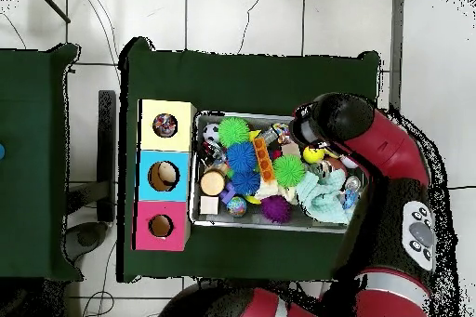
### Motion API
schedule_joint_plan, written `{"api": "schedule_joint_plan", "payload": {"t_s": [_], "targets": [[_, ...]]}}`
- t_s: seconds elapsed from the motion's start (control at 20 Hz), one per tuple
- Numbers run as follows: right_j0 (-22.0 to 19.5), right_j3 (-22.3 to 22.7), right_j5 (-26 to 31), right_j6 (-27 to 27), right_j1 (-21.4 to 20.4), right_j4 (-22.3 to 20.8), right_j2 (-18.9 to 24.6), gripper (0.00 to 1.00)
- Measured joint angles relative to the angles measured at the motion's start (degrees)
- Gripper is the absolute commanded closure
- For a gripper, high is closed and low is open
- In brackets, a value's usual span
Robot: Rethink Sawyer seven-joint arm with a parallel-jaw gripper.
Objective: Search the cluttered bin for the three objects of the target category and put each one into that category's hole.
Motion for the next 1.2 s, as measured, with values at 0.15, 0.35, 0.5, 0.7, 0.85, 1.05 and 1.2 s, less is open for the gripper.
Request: {"api": "schedule_joint_plan", "payload": {"t_s": [0.15,0.35,0.5,0.7,0.85,1.05,1.2], "targets": [[-1.3,-0.7,-1.7,0.0,1.8,-0.9,0.6,0.00],[-2.2,-0.8,-2.1,0.0,3.8,-1.8,1.2,0.00],[-2.4,-0.8,-2.1,0.0,5.3,-2.7,1.5,0.00],[-2.4,-0.5,-2.1,0.0,6.3,-3.7,2.0,0.00],[-2.4,0.2,-2.1,0.0,6.4,-4.1,2.5,0.00],[-2.4,0.7,-2.1,0.0,6.4,-4.2,2.9,0.00],[-2.4,0.7,-2.3,0.0,6.5,-4.2,3.1,0.00]]}}
